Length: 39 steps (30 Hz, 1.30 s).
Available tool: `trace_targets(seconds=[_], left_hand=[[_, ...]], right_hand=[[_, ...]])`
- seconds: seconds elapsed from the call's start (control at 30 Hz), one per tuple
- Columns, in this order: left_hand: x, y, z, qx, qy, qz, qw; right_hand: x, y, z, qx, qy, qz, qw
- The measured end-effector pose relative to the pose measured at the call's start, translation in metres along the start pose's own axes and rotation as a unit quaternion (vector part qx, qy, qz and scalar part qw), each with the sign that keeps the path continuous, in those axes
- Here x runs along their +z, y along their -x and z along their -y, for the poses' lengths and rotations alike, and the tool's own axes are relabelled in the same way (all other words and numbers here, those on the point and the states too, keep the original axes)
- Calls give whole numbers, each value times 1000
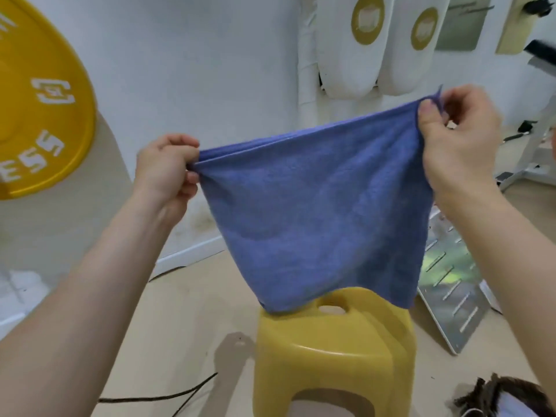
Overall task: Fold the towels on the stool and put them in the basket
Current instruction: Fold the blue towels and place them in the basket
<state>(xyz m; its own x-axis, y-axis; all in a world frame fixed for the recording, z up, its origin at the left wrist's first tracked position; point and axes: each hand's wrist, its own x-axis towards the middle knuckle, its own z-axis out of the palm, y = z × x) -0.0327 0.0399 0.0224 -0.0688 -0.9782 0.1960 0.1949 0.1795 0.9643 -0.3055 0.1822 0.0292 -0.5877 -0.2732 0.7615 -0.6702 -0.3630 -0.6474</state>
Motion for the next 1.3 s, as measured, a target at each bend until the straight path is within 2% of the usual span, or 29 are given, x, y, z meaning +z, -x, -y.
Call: trace_targets(seconds=[0.13, 0.2, 0.27, 0.4, 0.5, 0.57, 0.63, 0.73, 0.8, 0.87, 0.93, 0.97, 1.03, 1.13, 1.23, 1.3], left_hand=[[-11, 1, -27, 8, 6, 9, 1000], [-12, -7, -20, -34, 4, 34, 999], [-7, -17, 11, -89, -63, 50, 993], [-4, -21, 110, -217, -239, 89, 942], [-6, -18, 155, -289, -284, 127, 905], [2, -19, 165, -299, -280, 135, 902], [14, -20, 170, -297, -242, 137, 913], [28, -20, 176, -305, -120, 110, 938], [30, -23, 186, -310, -55, 126, 941], [27, -24, 198, -285, -72, 204, 934], [27, -21, 212, -222, -197, 272, 915], [28, -18, 218, -182, -261, 274, 908], [33, -18, 227, -131, -307, 227, 915], [40, -21, 237, -68, -294, 150, 942], [47, -26, 243, -11, -270, 89, 959], [53, -26, 245, -5, -243, 76, 967]], right_hand=[[-6, -13, 15, 21, 14, 41, 999], [-4, -14, 4, 78, 26, 81, 993], [1, -3, -25, 134, 71, 132, 980], [1, 46, -99, 211, 218, 240, 922], [-11, 77, -136, 264, 287, 296, 872], [-16, 85, -149, 295, 306, 314, 849], [-19, 87, -155, 366, 270, 297, 840], [-17, 89, -164, 448, 193, 252, 836], [-17, 93, -176, 467, 170, 222, 839], [-17, 96, -187, 468, 177, 208, 841], [-17, 100, -198, 461, 190, 199, 844], [-17, 101, -203, 458, 198, 193, 845], [-17, 101, -212, 461, 208, 188, 842], [-17, 104, -222, 450, 244, 192, 837], [-16, 106, -231, 338, 330, 192, 861], [-14, 109, -233, 281, 337, 192, 878]])
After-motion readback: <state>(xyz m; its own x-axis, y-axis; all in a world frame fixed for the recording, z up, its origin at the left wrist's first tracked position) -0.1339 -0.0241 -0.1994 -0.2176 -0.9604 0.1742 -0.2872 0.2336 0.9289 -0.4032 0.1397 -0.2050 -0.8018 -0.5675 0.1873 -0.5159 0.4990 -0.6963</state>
